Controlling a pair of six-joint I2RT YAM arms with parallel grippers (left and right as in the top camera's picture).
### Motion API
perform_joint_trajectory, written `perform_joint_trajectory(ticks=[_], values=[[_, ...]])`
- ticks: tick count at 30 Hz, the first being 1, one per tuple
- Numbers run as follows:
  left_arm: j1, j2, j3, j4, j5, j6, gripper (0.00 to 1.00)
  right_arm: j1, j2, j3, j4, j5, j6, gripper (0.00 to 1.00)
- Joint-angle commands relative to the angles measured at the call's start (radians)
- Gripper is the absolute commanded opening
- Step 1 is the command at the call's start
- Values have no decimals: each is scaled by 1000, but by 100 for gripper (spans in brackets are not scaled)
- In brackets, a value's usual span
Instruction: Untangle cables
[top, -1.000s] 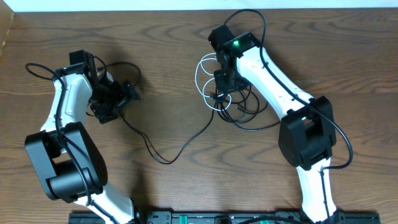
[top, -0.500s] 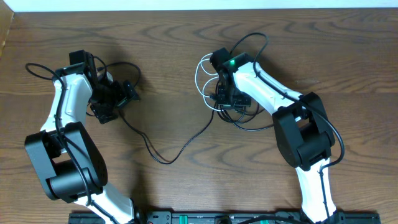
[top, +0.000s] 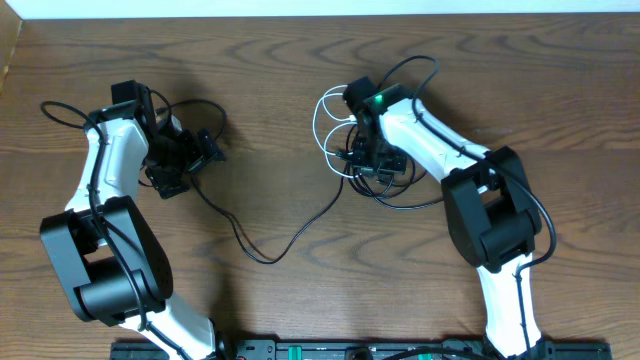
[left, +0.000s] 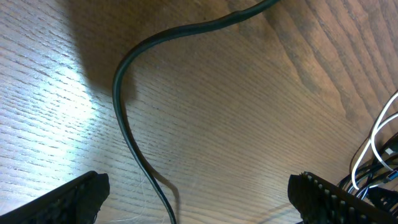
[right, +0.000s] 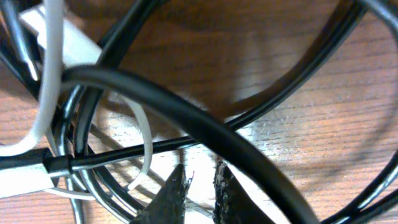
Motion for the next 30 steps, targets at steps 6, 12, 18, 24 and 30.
perform_joint_trajectory(ticks=[6,12,18,24,30], values=[[4,6,-2,-4,-9,-6,98,-32,-21,27,-2,-86,-9,24],[4,6,-2,-4,-9,-6,98,-34,-21,27,18,-128,-15,25],[4,6,-2,-4,-9,-6,98,-34,-21,27,43,-136,-15,26],[4,6,-2,-4,-9,-7,98,-39,-21,27,48,-213,-57,25],[4,6,-2,-4,-9,-10,98,-42,-21,24,101,-205,-55,23]])
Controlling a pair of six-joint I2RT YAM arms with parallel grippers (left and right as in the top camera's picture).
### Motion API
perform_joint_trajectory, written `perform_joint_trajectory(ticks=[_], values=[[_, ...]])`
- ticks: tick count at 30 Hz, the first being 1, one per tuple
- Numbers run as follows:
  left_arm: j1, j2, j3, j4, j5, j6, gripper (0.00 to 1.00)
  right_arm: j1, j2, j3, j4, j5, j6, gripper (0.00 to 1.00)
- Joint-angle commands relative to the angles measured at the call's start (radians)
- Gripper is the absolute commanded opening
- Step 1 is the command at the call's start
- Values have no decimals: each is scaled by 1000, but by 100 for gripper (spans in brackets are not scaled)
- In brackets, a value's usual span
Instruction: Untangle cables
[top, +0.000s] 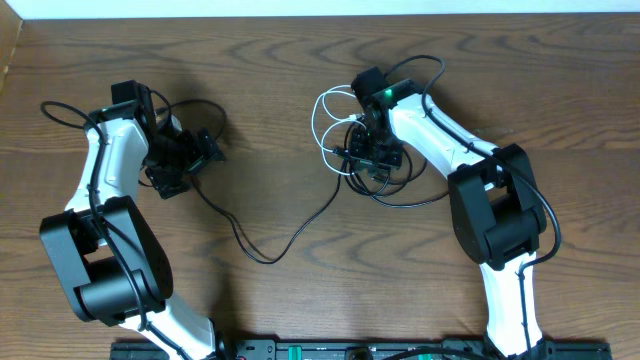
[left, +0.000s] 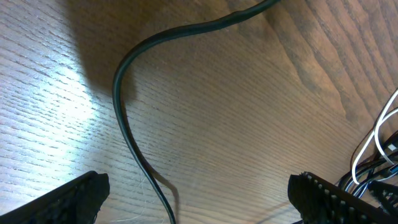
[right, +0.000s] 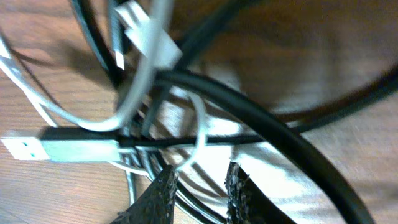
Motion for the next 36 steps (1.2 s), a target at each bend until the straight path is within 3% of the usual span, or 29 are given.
perform_joint_trajectory(ticks=[1,13,17,23,24,29,36], values=[[4,6,-2,-4,-9,-10,98,-3,-21,18,30,9,-6,22],[4,6,-2,-4,-9,-10,98,43,-21,-31,77,160,109,20],[4,6,-2,-4,-9,-10,98,62,-21,-79,134,220,109,9],[4,6,-2,-4,-9,-10,98,74,-21,-103,144,245,108,9],[4,6,-2,-4,-9,-10,98,75,-21,-103,144,245,108,1],[4,6,-2,-4,-9,-10,98,75,-43,-85,125,237,13,1],[4,6,-2,-4,-9,-10,98,109,-235,20,126,238,-98,1]])
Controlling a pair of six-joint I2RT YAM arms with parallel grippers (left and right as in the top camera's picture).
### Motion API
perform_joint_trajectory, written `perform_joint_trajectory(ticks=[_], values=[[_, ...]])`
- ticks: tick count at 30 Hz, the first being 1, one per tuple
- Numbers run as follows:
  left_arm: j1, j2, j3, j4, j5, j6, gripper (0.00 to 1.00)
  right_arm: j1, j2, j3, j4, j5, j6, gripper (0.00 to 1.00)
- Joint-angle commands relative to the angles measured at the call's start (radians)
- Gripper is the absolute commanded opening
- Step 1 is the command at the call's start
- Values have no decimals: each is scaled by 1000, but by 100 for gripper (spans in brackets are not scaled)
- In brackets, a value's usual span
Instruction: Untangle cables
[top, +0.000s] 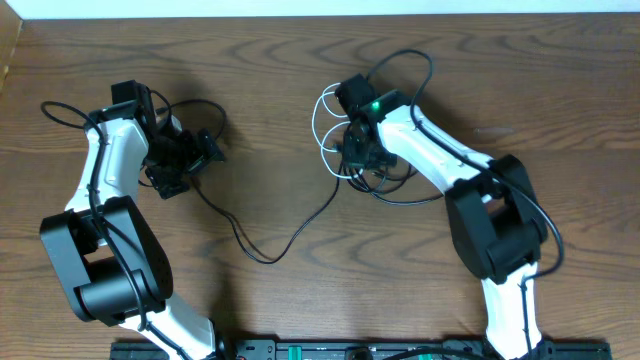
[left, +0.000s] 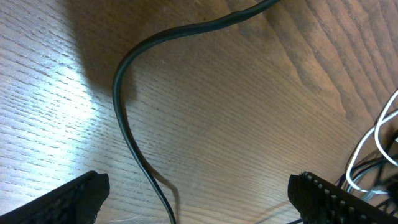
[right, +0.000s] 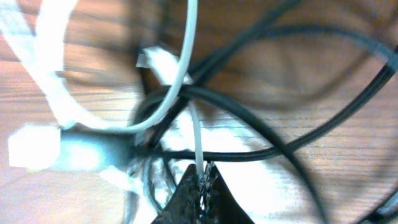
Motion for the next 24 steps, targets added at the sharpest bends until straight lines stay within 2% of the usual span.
perform_joint_trajectory(ticks=[1,6,11,15,17,20,24], values=[[4,6,-2,-4,-9,-10,98,34,-185,67,52,10,-62,1],[4,6,-2,-4,-9,-10,98,37,-315,67,167,9,-62,1],[4,6,-2,-4,-9,-10,98,36,-367,67,236,9,-63,1],[4,6,-2,-4,-9,-10,98,36,-391,67,320,-4,-153,1],[4,6,-2,-4,-9,-10,98,36,-424,67,415,-124,-224,1],[4,6,-2,-4,-9,-10,98,36,-481,67,539,-281,-247,1],[4,6,-2,-4,-9,-10,98,36,-573,67,631,-328,-282,1]])
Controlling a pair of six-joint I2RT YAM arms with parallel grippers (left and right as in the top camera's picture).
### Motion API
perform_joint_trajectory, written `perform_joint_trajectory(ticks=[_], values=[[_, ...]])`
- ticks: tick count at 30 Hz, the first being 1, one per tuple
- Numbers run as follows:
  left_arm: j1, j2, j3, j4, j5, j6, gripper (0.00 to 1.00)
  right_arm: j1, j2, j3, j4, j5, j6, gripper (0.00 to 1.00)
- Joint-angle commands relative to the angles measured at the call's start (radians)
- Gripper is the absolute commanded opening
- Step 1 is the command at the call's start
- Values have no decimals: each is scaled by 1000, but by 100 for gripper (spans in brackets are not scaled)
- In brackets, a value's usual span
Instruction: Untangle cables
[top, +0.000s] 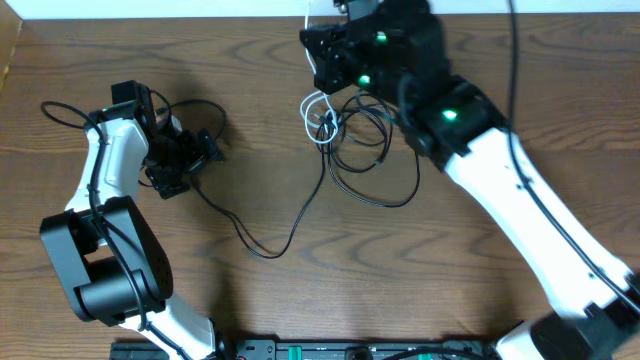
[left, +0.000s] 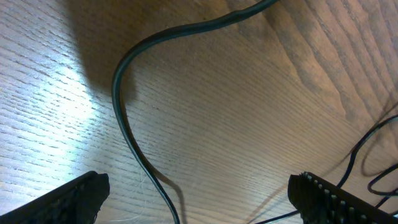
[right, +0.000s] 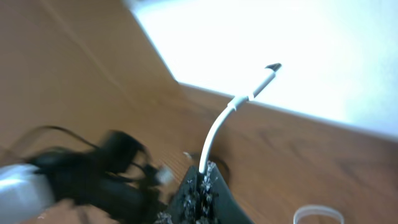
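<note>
My right gripper (right: 202, 173) is shut on a white cable (right: 219, 127), whose plug end sticks up past the fingertips. In the overhead view the right gripper (top: 320, 58) is lifted high above the table, and the white cable (top: 316, 110) hangs below it in small loops. The black cable tangle (top: 368, 158) lies on the wood under the arm. A long black cable (top: 250, 248) runs from the tangle to my left gripper (top: 206, 149). That left gripper (left: 199, 200) is open, its fingers wide apart, with the black cable (left: 122, 127) passing between them on the table.
The wooden table (top: 520, 60) meets a white wall strip along its far edge. A thin black loop (top: 60, 112) belongs to the left arm's own wiring. The right arm reaches across the right half of the overhead view.
My right gripper, then low in the tangle and shut on the white cable, is now raised high with it. The white loops have shifted left and the tangle has loosened. The left arm is unchanged.
My right gripper sat in the tangle, nearly shut among black and white cables. Then it stood slightly open by a white strand. Then it was shut on that strand, and now holds it high above the table. The left gripper stayed open over the black cable.
</note>
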Motion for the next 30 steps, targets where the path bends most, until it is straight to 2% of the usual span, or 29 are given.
perform_joint_trajectory(ticks=[1,8,12,18,25,30], values=[[4,6,-2,-4,-9,-10,98,0,-99,15,38,-77,-75,1],[4,6,-2,-4,-9,-10,98,-1,-225,15,42,-76,-300,1],[4,6,-2,-4,-9,-10,98,-3,-269,14,26,-31,-331,1],[4,6,-2,-4,-9,-10,98,-3,-285,14,-52,269,-331,1],[4,6,-2,-4,-9,-10,98,-21,-256,13,-275,726,-304,1],[4,6,-2,-4,-9,-10,98,-73,-212,13,-447,822,-204,1]])
